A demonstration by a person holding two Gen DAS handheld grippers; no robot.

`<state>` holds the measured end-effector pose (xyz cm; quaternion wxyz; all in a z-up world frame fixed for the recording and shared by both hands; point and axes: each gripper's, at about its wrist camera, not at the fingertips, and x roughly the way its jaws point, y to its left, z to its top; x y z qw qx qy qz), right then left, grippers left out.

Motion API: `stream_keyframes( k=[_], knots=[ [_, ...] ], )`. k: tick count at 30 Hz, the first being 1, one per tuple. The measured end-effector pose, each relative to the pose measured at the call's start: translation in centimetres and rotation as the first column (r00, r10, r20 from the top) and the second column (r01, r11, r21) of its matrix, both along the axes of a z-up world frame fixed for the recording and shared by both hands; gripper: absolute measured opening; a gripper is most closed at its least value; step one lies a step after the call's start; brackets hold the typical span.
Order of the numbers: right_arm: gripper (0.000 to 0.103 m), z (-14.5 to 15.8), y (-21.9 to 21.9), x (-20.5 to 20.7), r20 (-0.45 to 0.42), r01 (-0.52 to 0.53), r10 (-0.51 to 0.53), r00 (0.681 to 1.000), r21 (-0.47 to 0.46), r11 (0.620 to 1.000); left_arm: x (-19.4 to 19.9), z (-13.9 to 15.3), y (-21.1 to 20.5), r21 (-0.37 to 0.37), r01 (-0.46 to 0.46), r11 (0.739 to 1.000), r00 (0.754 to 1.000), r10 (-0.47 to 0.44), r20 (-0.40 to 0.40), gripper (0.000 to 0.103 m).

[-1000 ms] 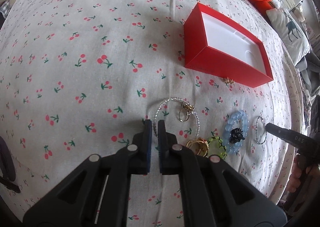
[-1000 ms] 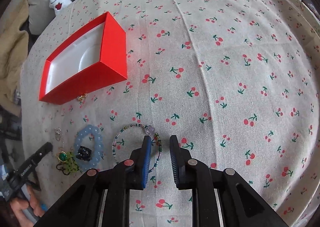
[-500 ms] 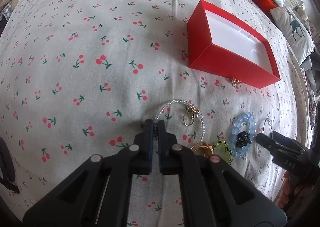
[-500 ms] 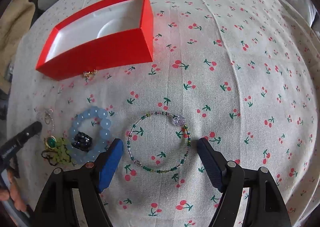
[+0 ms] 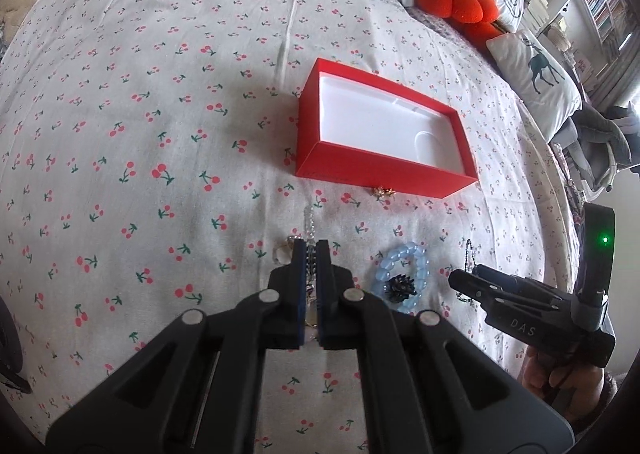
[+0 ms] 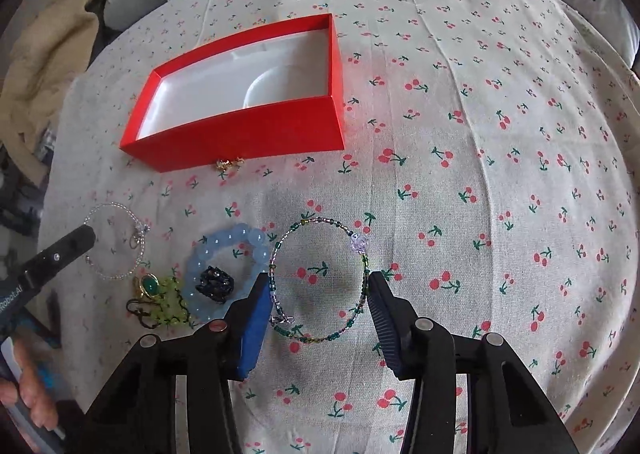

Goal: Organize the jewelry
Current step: 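Lift both bracelets and carry them into the red box with both tools, then open both tools to release the bracelets inside the red box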

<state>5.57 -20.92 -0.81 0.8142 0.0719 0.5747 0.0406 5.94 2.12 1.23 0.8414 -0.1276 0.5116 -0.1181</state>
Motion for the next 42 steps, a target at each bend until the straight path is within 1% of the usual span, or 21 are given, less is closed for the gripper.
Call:
stream_keyframes(
  k=[4, 7, 10, 12, 17, 20, 22, 25, 28, 30, 36, 40, 42],
  knots=[
    [0.049, 1.3, 0.1, 0.1, 0.029, 0.002, -0.003, 1.000, 0.027, 1.000, 0.0, 1.5, -0.3, -0.028, 0.011, 1.000, 0.999, -0.010, 0.039, 0.005],
    [0.049, 1.8, -0.4, 0.7, 0.045, 0.003, -0.005, 0.999, 0.041, 0.999, 0.3, 2.7, -0.4, -0.054, 0.012, 0.998, 0.998, -0.008, 0.067, 0.005],
    [0.049, 2.6, 0.0, 1.2, 0.062, 0.003, -0.007, 0.998, 0.054, 0.999, 1.1, 3.9, -0.8, -0.075, 0.016, 0.997, 0.995, -0.009, 0.101, 0.005],
    [0.049, 3.3, -0.5, 1.4, 0.074, 0.009, -0.013, 0.997, 0.061, 0.998, 1.8, 4.6, -1.1, -0.088, 0.024, 0.996, 0.993, -0.014, 0.118, 0.005],
    [0.049, 4.8, -0.6, 3.8, 0.117, 0.031, -0.037, 0.992, 0.055, 0.998, 3.8, 5.7, -2.7, -0.125, 0.059, 0.990, 0.986, -0.039, 0.160, 0.005],
    [0.050, 5.3, -0.8, 5.2, 0.149, 0.037, -0.046, 0.988, 0.060, 0.997, 5.3, 5.5, -3.5, -0.170, 0.080, 0.982, 0.984, -0.050, 0.171, 0.005],
    [0.050, 5.3, -0.8, 6.2, 0.163, 0.042, -0.052, 0.985, 0.064, 0.997, 6.4, 4.8, -3.8, -0.199, 0.084, 0.976, 0.985, -0.052, 0.163, 0.005],
    [0.050, 5.2, -0.4, 7.2, 0.182, 0.035, -0.044, 0.982, 0.053, 0.998, 8.1, 3.3, -3.8, -0.225, 0.077, 0.971, 0.990, -0.047, 0.136, 0.005],
    [0.050, 4.8, 0.3, 8.1, 0.195, 0.014, -0.020, 0.981, 0.029, 0.999, 9.3, 1.7, -3.6, -0.243, 0.056, 0.968, 0.995, -0.035, 0.090, 0.005],
    [0.051, 4.5, 0.9, 8.5, 0.199, 0.003, -0.005, 0.980, 0.011, 1.000, 9.6, 1.0, -3.4, -0.226, 0.037, 0.973, 0.997, -0.020, 0.076, 0.005],
    [0.051, 3.9, 2.5, 9.5, 0.211, -0.029, 0.037, 0.977, -0.036, 0.999, 9.7, 0.4, -3.1, -0.098, 0.018, 0.995, 0.996, -0.009, 0.088, 0.005],
    [0.052, 3.6, 2.8, 10.0, 0.217, -0.031, 0.041, 0.975, -0.047, 0.998, 9.6, 0.4, -2.8, -0.073, 0.012, 0.997, 0.995, -0.005, 0.096, 0.005],
    [0.055, 3.4, 2.9, 10.2, 0.221, -0.039, 0.048, 0.974, -0.046, 0.998, 9.4, 0.6, -2.7, -0.056, 0.005, 0.998, 0.994, 0.001, 0.106, 0.006]
  ],
)
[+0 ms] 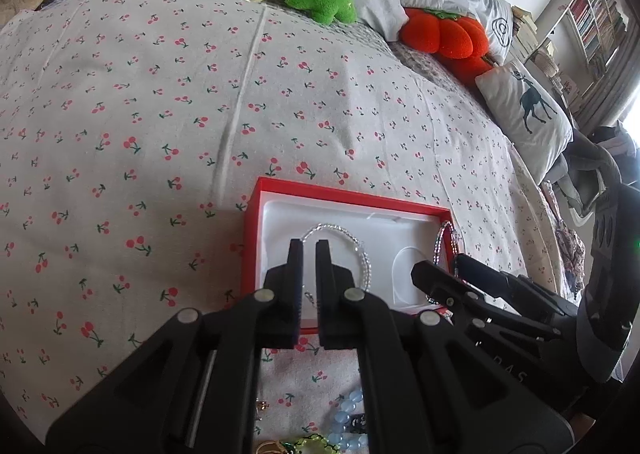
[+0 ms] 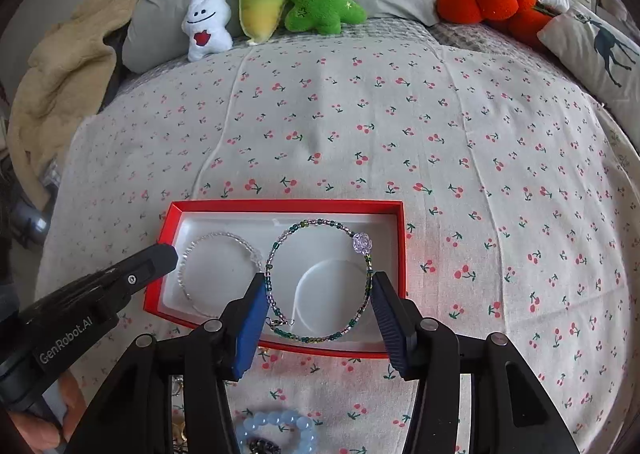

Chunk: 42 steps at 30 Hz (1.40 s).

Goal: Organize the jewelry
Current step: 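Open both tools to release the bracelets inside the red box, then grasp the green beaded piece with the left tool while the right tool grasps the light blue bracelet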

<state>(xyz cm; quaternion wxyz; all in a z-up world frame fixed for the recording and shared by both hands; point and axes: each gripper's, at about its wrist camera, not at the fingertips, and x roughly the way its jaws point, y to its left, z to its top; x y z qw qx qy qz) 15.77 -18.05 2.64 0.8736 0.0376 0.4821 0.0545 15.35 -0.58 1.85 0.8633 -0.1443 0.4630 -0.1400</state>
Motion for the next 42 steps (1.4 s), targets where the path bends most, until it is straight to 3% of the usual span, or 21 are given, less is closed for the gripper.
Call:
stream_keyframes(
  k=[5, 11, 20, 29, 42],
  knots=[
    [0.070, 0.3, -0.4, 0.1, 0.008, 0.005, -0.006, 1.000, 0.024, 1.000, -0.3, 0.9, 0.4, 0.022, -0.031, 0.999, 0.999, 0.031, 0.006, 0.033],
    [0.072, 1.8, -1.4, -1.7, 0.025, 0.010, -0.010, 1.000, 0.009, 1.000, -2.2, 2.1, 0.9, 0.102, -0.061, 0.993, 0.998, 0.058, 0.027, 0.059],
    [0.075, 2.4, -3.2, -5.4, -0.002, 0.009, -0.009, 1.000, -0.022, 1.000, -5.4, 1.5, 1.4, 0.185, -0.075, 0.980, 0.997, 0.080, -0.022, 0.079],
    [0.076, 1.9, -4.0, -8.5, -0.040, 0.015, -0.017, 0.999, -0.046, 0.999, -8.0, 1.0, 1.6, 0.245, -0.054, 0.968, 0.995, 0.072, -0.065, 0.084],
    [0.077, 0.2, -1.9, -12.7, -0.102, -0.113, 0.100, 0.990, -0.131, 0.985, -9.9, -0.9, 2.9, 0.283, 0.007, 0.959, 0.989, 0.035, -0.144, 0.084]
  ],
)
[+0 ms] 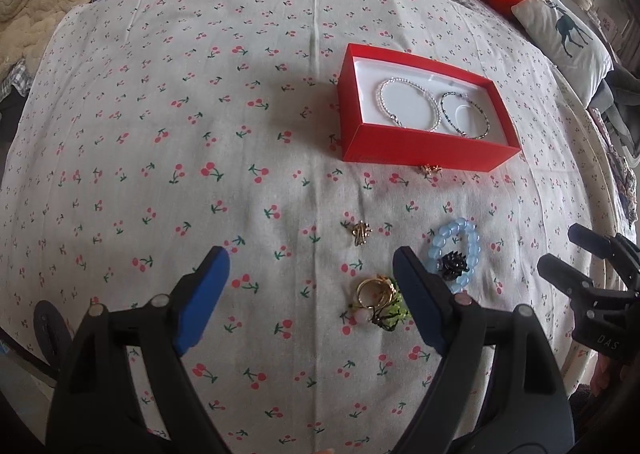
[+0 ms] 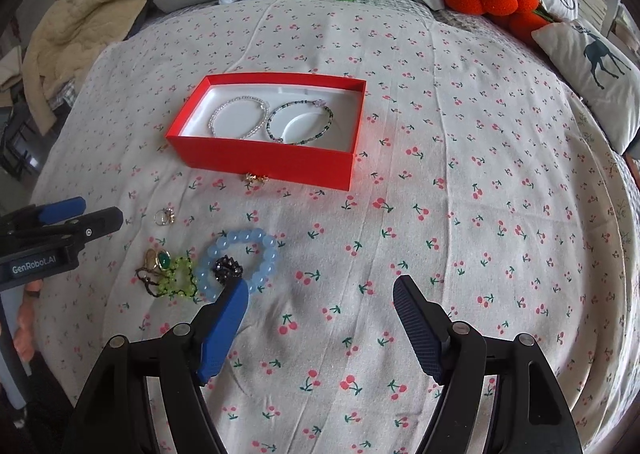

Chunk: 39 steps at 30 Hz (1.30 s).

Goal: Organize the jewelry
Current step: 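Grasp the green beaded piece with the left tool while the right tool grasps the light blue bracelet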

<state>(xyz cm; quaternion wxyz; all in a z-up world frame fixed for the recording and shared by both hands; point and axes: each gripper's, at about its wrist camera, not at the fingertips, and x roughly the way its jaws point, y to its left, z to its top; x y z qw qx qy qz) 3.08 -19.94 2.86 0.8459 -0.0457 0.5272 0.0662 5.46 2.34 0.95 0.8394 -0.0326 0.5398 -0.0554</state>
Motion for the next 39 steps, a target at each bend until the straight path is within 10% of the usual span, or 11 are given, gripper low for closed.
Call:
stream_keyframes(
  k=[6, 11, 15, 23, 39],
  knots=[
    [0.077, -1.2, 0.5, -0.3, -0.054, -0.015, 0.015, 0.998, 0.005, 1.000, -0.4, -1.0, 0.6, -0.011, 0.003, 1.000, 0.999, -0.003, -0.042, 0.084],
    [0.078, -1.8, 0.6, 0.0, -0.079, 0.002, -0.001, 0.997, 0.016, 1.000, -0.7, -1.6, 0.5, -0.161, 0.013, 0.987, 0.995, -0.028, -0.092, 0.083],
    [0.078, -2.0, 0.4, 0.4, -0.092, 0.021, -0.017, 0.996, 0.035, 0.999, -0.8, -2.4, -0.2, -0.249, 0.015, 0.968, 0.989, -0.051, -0.140, 0.061],
    [0.078, -2.4, 0.1, 0.7, -0.111, 0.038, -0.033, 0.993, 0.042, 0.998, -0.2, -3.6, -2.0, -0.244, 0.016, 0.970, 0.982, -0.060, -0.177, 0.040],
    [0.078, -2.7, -0.1, 0.8, -0.123, 0.042, -0.038, 0.992, 0.032, 0.999, 0.4, -4.3, -2.0, -0.239, -0.047, 0.970, 0.983, 0.002, -0.185, 0.030]
  ],
)
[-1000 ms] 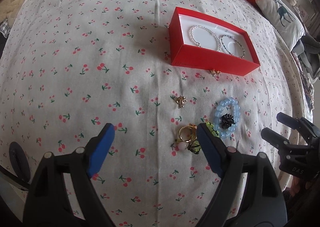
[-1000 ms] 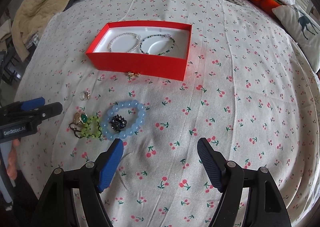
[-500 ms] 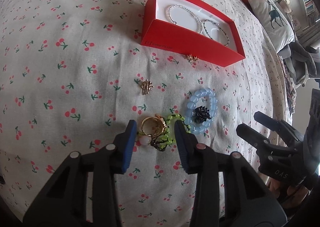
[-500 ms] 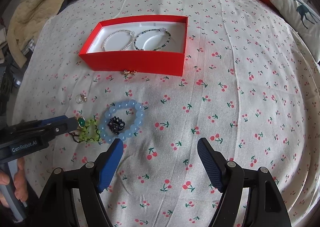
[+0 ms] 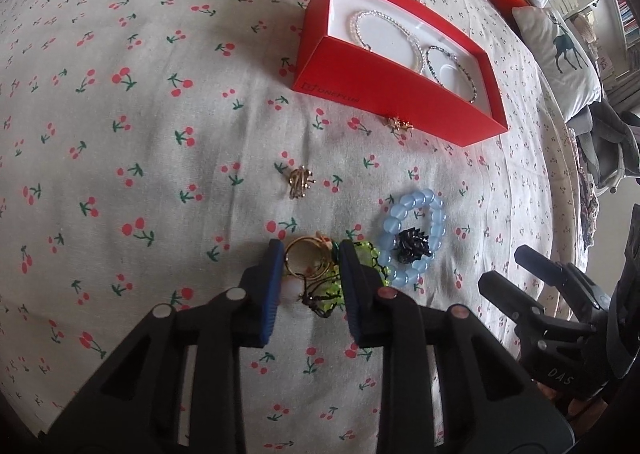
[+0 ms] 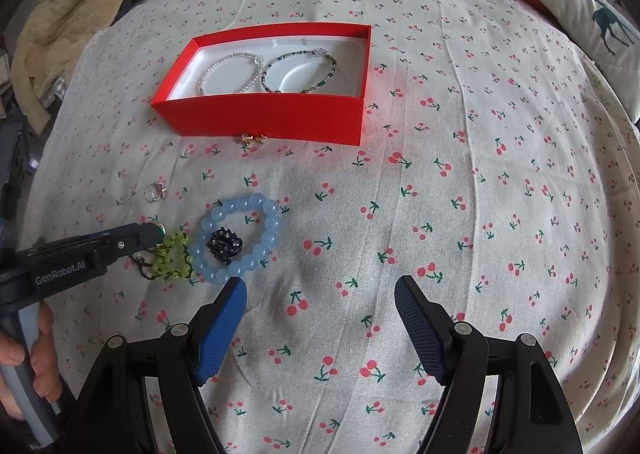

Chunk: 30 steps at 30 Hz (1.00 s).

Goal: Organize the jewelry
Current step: 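Grasp the green beaded piece with the left tool while the right tool grasps the light blue bracelet, then carry the green piece and light blue bracelet into the red box with both tools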

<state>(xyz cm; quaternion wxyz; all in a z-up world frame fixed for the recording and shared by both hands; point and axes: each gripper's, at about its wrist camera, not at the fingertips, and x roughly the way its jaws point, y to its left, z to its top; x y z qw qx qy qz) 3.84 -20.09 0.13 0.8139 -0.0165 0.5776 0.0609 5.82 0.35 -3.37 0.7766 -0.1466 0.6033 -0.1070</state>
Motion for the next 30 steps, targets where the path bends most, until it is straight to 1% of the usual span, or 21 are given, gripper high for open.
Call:
stream_keyframes(
  k=[3, 7, 11, 16, 17, 18, 19, 20, 21, 23, 25, 26, 29, 30],
  knots=[
    [0.078, 0.0, 0.0, 0.1, 0.001, 0.003, -0.003, 1.000, 0.003, 1.000, -0.1, 0.7, 0.3, -0.008, -0.001, 1.000, 1.000, 0.001, 0.020, 0.030],
    [0.078, -0.2, 0.1, 0.4, -0.004, 0.013, -0.013, 1.000, 0.017, 1.000, -0.2, 1.7, 0.5, 0.016, -0.002, 1.000, 0.998, 0.001, 0.058, 0.030],
    [0.078, -0.5, 0.2, 1.3, -0.019, 0.044, -0.043, 0.999, 0.056, 0.997, -0.3, 2.2, 0.8, 0.040, -0.008, 0.999, 0.996, 0.004, 0.085, 0.030],
    [0.076, -1.3, 0.7, 2.9, -0.033, 0.085, -0.082, 0.996, 0.099, 0.991, -0.4, 2.6, 1.6, 0.036, -0.022, 0.999, 0.995, 0.018, 0.100, 0.030],
    [0.071, -1.5, 0.9, 3.3, -0.036, 0.091, -0.088, 0.995, 0.102, 0.991, -0.4, 2.7, 1.8, 0.033, -0.024, 0.999, 0.995, 0.021, 0.102, 0.030],
    [0.061, -1.9, 1.1, 3.6, -0.043, 0.097, -0.094, 0.995, 0.101, 0.990, -0.4, 2.7, 2.0, 0.029, -0.026, 0.999, 0.994, 0.023, 0.105, 0.030],
    [0.056, -2.3, 1.3, 4.0, -0.053, 0.106, -0.101, 0.993, 0.101, 0.989, -0.4, 2.8, 2.2, 0.024, -0.028, 0.999, 0.994, 0.025, 0.107, 0.030],
    [0.047, -2.8, 1.5, 4.4, -0.066, 0.115, -0.109, 0.992, 0.102, 0.988, -0.5, 2.8, 2.4, 0.021, -0.030, 0.999, 0.994, 0.027, 0.107, 0.030],
    [0.042, -3.3, 1.7, 4.7, -0.077, 0.124, -0.117, 0.990, 0.101, 0.987, -0.5, 2.8, 2.6, 0.019, -0.031, 0.999, 0.994, 0.029, 0.107, 0.030],
    [0.040, -3.8, 2.3, 5.1, -0.058, 0.127, -0.123, 0.991, 0.070, 0.989, -0.5, 2.8, 3.0, 0.017, -0.037, 0.999, 0.994, 0.035, 0.107, 0.030],
    [0.029, -3.8, 3.5, 5.3, -0.029, 0.095, -0.094, 0.995, 0.030, 0.995, -0.5, 2.8, 3.2, 0.014, -0.045, 0.999, 0.993, 0.043, 0.106, 0.030],
    [0.013, -4.1, 4.1, 5.4, -0.030, 0.073, -0.073, 0.997, 0.026, 0.997, -0.5, 2.8, 3.3, 0.012, -0.050, 0.999, 0.993, 0.049, 0.106, 0.030],
    [0.012, -4.2, 5.6, 5.2, -0.008, 0.045, -0.045, 0.999, -0.020, 0.999, -0.5, 3.0, 3.8, -0.009, -0.062, 0.998, 0.992, 0.062, 0.107, 0.030],
    [0.012, -4.1, 5.8, 5.1, -0.003, 0.040, -0.040, 0.999, -0.016, 0.999, -0.5, 3.1, 4.0, -0.017, -0.064, 0.998, 0.992, 0.065, 0.109, 0.030]
  ],
)
